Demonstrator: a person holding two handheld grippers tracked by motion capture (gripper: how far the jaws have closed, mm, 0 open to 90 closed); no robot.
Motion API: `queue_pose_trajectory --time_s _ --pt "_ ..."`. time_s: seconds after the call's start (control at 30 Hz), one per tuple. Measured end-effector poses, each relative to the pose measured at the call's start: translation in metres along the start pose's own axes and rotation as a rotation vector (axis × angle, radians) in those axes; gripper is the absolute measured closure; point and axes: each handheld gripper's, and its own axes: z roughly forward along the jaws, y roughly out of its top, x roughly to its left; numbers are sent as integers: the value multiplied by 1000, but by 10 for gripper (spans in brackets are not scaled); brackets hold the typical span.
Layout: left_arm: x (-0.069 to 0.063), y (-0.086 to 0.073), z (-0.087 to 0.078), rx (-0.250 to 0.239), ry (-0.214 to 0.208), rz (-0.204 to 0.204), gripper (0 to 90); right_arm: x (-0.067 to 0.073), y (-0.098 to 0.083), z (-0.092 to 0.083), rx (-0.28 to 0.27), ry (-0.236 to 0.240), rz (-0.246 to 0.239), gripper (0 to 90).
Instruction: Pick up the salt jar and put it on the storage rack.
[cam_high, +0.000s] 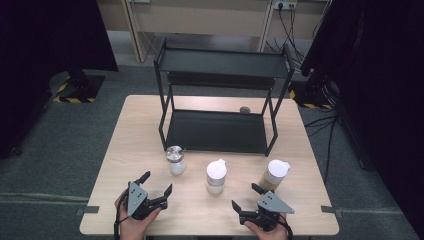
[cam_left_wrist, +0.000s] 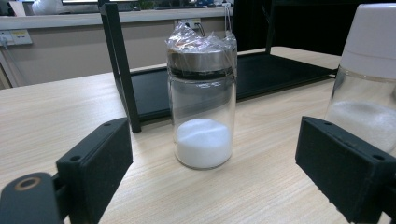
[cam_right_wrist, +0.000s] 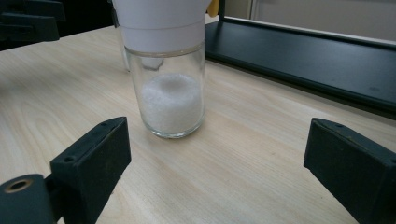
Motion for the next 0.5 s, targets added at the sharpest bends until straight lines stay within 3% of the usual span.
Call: queue_pose_trajectory --time_s 0.5 --pt "-2 0 1 -19 -14 6 109 -9 1 3 -7 -11 24 84"
